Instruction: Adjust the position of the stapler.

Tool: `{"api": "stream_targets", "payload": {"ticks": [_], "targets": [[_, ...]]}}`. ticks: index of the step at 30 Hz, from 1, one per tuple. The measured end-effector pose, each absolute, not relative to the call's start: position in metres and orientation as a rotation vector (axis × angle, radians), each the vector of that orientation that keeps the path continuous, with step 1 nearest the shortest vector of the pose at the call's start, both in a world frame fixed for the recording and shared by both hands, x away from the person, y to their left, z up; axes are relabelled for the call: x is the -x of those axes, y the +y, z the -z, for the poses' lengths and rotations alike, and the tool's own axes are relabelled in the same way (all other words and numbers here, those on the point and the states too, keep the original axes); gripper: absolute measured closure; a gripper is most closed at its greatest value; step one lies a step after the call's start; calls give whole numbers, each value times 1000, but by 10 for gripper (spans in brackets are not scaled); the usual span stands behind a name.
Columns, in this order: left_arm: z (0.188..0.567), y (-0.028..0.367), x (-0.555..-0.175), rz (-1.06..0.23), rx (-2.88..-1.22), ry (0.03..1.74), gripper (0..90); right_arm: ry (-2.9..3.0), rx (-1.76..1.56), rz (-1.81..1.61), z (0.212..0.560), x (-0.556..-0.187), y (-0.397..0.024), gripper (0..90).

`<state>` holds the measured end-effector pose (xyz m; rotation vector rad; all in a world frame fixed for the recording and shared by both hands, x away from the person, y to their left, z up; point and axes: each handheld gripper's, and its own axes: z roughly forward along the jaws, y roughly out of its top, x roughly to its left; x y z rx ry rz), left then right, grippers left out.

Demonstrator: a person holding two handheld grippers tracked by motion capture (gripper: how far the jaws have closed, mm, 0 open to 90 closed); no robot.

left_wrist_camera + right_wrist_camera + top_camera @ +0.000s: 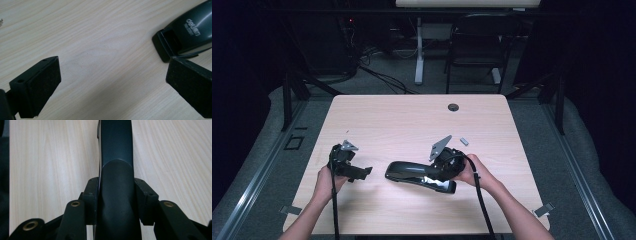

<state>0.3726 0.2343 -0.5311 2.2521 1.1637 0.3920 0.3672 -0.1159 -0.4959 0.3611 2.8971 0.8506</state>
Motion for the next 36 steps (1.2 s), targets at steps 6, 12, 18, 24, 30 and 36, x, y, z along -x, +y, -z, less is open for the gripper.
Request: {"api": "stream_targets", "payload": {"ticks": [6, 12, 18, 24, 30, 36], "targets": [[530, 233, -371, -388, -2249, 1158, 0, 2932, -293, -850, 495, -367, -124, 590], [532, 232, -372, -381, -2255, 1160, 0, 2946, -250, -870, 496, -369, -128, 589], [529, 228, -370, -387, -2255, 1141, 0, 2960, -194, -913, 498, -371, -132, 590], [530, 227, -371, -383, -2265, 1140, 0, 2979, -135, -924, 498, -369, -131, 590], [527, 228, -368, -389, -2249, 1130, 0, 2981, -80, -933, 498, -366, -130, 591], [528, 224, -369, -384, -2259, 1122, 0, 2999, -19, -947, 498, -367, -130, 591]]}}
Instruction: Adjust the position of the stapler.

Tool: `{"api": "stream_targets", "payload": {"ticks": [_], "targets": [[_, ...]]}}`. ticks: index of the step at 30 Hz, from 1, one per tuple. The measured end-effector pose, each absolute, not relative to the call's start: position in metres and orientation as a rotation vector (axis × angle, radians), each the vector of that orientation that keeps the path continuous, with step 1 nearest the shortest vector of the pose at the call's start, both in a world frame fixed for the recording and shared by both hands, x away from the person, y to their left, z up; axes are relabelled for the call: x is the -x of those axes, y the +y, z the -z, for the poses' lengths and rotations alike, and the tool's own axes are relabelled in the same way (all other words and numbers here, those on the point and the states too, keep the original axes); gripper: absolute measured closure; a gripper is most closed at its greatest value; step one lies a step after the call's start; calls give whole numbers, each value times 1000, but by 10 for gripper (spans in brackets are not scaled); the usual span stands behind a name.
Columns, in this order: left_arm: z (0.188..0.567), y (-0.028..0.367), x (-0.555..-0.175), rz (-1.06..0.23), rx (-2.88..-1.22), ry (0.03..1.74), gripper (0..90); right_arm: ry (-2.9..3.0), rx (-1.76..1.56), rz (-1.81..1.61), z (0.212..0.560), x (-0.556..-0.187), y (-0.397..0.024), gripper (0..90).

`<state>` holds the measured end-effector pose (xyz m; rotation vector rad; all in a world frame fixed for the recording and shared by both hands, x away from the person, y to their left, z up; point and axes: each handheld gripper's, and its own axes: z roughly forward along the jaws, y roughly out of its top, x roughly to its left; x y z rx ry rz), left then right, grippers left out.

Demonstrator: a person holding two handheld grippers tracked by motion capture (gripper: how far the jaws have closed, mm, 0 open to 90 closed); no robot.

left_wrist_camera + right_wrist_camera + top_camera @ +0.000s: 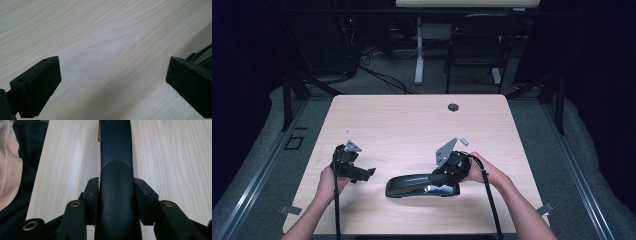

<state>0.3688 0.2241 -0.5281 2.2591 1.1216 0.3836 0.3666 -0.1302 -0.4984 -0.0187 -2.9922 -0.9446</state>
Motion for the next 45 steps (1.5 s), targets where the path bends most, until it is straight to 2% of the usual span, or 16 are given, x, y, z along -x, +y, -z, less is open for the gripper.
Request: {"api": "stream_targets", "payload": {"ticks": [5, 6, 8, 13, 17, 24, 29, 34, 45], "targets": [[523, 224, -364, -380, -2229, 1115, 0, -2994, 65, 924, 498, -367, -129, 579], [523, 224, -364, -374, -2214, 1120, 0, -2993, 82, 921, 498, -367, -129, 530], [521, 225, -363, -368, -2186, 1134, 0, -2997, 148, 935, 495, -367, -131, 494], [517, 223, -360, -365, -2163, 1131, 0, -3009, 373, 981, 486, -361, -143, 272], [513, 221, -356, -367, -2161, 1110, 0, -3024, 502, 949, 484, -351, -152, 143], [514, 215, -357, -353, -2159, 1075, 0, -3008, 763, 944, 485, -338, -172, 111], [514, 215, -356, -326, -2169, 1071, 0, -2936, 986, 922, 498, -333, -185, 64], [510, 213, -353, -350, -2163, 1056, 0, -2930, 1054, 884, 504, -324, -191, 0], [507, 209, -350, -349, -2155, 1040, 0, -2926, 1103, 854, 505, -310, -200, 0]]}}
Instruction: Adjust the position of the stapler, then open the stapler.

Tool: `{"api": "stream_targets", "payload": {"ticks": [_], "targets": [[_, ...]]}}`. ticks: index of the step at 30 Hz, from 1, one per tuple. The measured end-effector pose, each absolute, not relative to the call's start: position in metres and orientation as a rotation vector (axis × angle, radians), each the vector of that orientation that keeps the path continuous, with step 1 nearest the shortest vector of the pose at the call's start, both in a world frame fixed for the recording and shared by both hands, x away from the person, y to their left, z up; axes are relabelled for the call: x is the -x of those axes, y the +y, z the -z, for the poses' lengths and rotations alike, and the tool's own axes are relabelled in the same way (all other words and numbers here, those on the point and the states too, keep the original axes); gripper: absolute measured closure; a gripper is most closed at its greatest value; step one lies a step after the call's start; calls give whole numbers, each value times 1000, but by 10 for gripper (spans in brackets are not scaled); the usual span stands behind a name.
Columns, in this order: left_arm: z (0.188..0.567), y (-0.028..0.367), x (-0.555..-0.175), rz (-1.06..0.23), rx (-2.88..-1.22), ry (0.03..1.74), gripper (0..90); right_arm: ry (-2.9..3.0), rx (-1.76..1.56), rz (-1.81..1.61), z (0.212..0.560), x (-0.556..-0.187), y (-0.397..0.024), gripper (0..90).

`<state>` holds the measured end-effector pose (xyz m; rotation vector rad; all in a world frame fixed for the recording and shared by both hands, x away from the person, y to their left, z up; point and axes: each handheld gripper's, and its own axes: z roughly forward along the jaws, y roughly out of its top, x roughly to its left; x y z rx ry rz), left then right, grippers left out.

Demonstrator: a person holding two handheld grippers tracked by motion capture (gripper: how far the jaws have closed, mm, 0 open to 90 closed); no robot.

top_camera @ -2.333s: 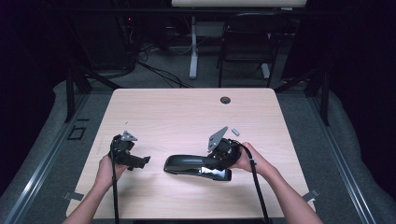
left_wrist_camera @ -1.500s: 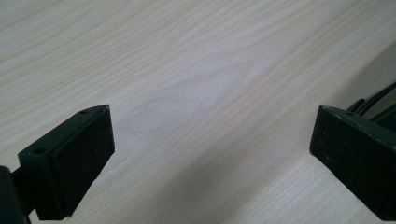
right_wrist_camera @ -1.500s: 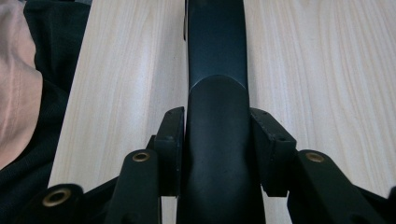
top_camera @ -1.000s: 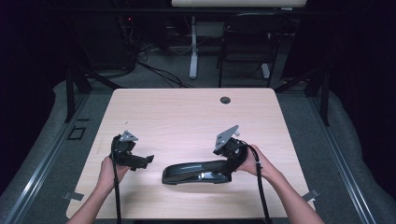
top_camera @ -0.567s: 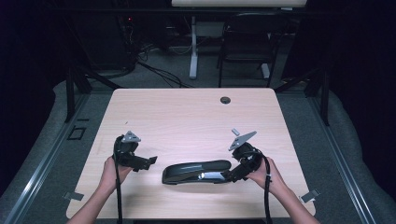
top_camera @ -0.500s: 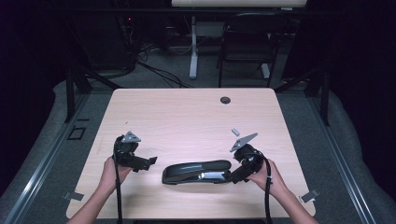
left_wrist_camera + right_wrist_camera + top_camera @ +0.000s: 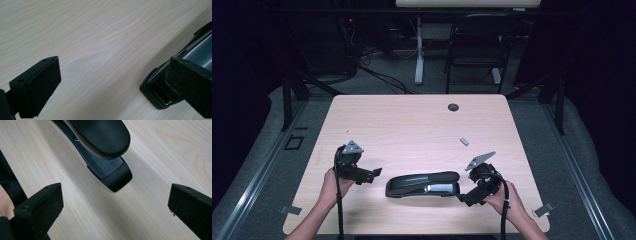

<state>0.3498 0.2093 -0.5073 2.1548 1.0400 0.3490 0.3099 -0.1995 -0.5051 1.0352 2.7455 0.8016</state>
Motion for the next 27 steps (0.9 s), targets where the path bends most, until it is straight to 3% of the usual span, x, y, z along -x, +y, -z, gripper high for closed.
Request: {"api": "stream_targets", "payload": {"ticks": [7, 27], "targets": [[499, 204, -341, -356, -2114, 1050, 0, 2750, -1015, -789, 508, -312, -197, 0], [478, 156, -306, -340, -2100, 805, 1, 2807, -947, -693, 521, -310, -189, 8]]}}
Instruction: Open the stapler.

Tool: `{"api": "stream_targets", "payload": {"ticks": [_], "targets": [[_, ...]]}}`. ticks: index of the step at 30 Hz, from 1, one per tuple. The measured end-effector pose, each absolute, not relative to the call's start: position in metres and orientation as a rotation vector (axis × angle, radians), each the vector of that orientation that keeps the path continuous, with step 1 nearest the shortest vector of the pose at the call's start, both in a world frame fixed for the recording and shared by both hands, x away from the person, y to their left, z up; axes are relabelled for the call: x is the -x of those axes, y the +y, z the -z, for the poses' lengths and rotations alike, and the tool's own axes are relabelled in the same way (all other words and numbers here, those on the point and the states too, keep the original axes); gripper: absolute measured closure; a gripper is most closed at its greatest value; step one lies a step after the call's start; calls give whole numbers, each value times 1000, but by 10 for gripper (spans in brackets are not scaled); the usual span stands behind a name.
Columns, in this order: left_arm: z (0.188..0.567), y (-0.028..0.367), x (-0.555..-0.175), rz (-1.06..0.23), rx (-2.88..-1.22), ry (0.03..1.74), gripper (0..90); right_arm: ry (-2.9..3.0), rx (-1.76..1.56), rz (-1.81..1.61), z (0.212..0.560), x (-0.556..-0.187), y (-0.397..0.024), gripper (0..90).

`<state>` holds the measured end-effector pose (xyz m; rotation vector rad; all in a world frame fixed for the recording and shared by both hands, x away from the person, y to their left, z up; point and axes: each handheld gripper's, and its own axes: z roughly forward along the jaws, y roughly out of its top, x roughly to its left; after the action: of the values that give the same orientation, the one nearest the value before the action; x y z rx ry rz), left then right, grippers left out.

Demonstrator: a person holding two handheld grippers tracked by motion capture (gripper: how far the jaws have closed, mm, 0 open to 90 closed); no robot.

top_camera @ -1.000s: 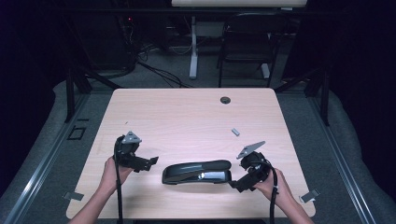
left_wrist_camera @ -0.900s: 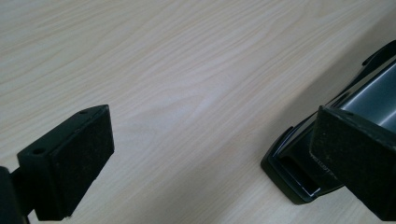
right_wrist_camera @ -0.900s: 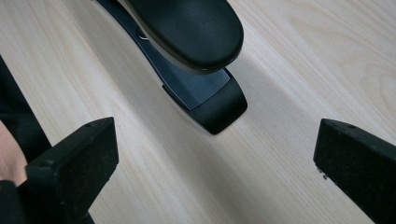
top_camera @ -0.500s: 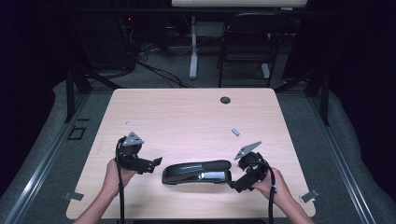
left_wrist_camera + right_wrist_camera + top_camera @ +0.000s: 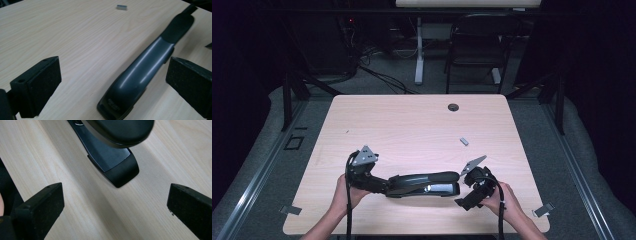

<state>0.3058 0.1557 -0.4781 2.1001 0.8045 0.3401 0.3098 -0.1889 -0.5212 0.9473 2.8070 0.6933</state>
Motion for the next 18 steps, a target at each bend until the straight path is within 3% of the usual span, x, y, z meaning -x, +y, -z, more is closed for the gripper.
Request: {"api": "stream_targets", "payload": {"ticks": [9, 18], "targets": [[483, 134, -295, -311, -2153, 728, 40, 2822, -919, -669, 528, -310, -189, 14], [487, 124, -289, -265, -2137, 704, 193, 2829, -921, -658, 530, -310, -188, 17]]}}
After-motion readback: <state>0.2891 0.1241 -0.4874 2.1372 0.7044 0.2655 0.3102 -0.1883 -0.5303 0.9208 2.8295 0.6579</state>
